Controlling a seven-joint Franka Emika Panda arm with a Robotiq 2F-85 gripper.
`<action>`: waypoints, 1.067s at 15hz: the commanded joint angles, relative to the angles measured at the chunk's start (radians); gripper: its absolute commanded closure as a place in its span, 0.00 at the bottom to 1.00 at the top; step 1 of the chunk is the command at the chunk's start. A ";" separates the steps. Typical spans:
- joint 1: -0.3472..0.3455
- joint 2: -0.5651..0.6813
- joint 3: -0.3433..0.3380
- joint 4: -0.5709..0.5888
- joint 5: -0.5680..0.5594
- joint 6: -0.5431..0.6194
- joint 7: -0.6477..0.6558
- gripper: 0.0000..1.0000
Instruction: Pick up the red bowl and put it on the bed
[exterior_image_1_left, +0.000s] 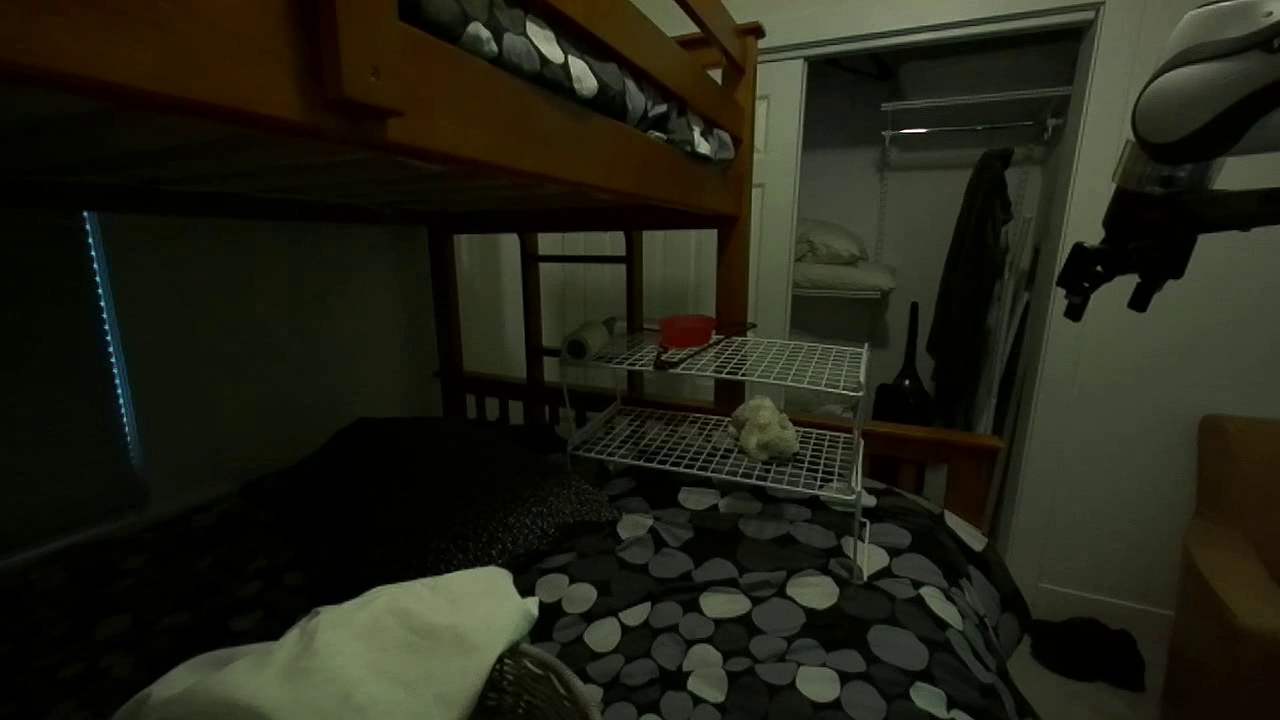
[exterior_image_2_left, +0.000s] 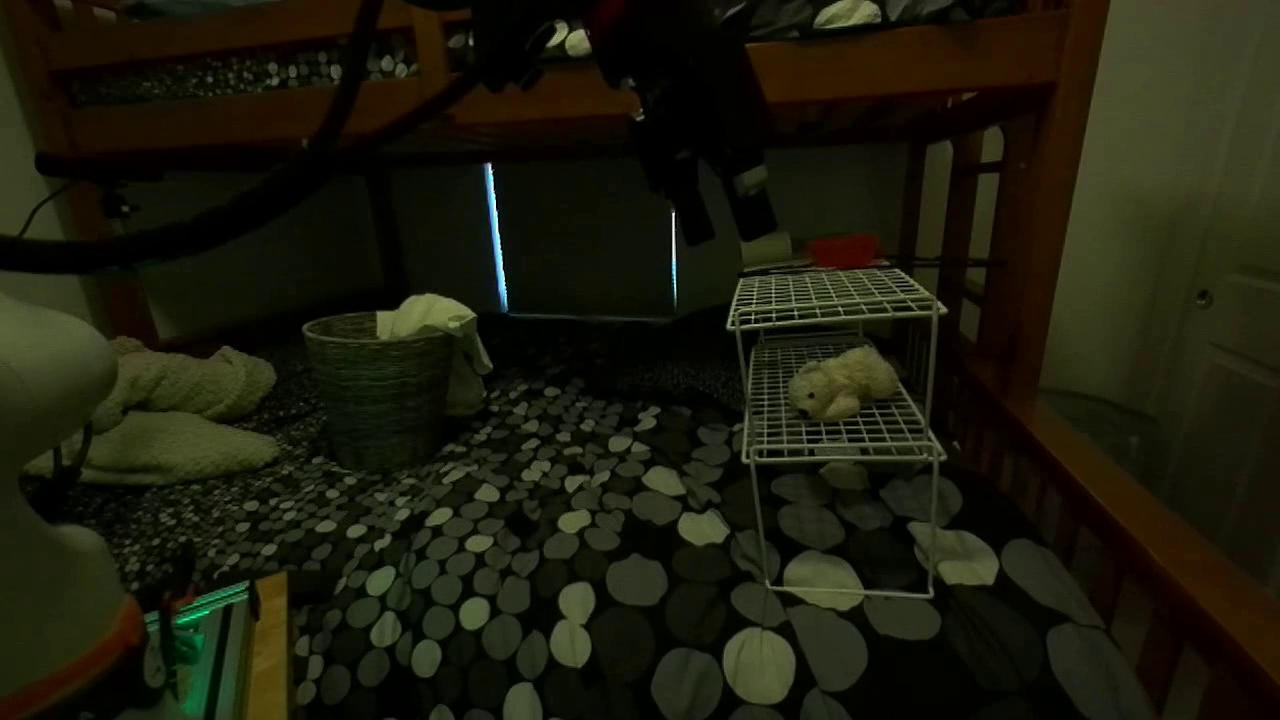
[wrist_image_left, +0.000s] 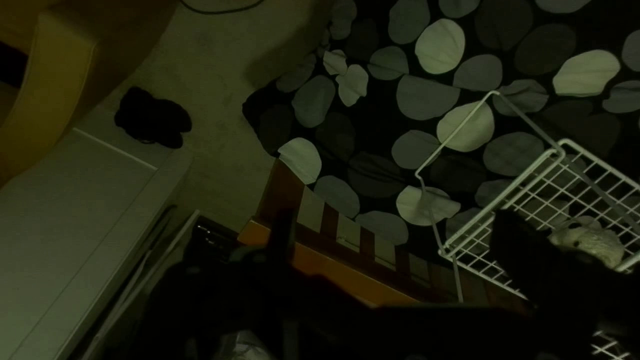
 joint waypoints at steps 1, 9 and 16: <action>0.008 0.000 -0.007 0.003 -0.004 -0.003 0.003 0.00; 0.192 0.256 0.135 0.247 0.192 0.343 0.122 0.00; 0.216 0.374 0.157 0.337 0.179 0.332 0.126 0.00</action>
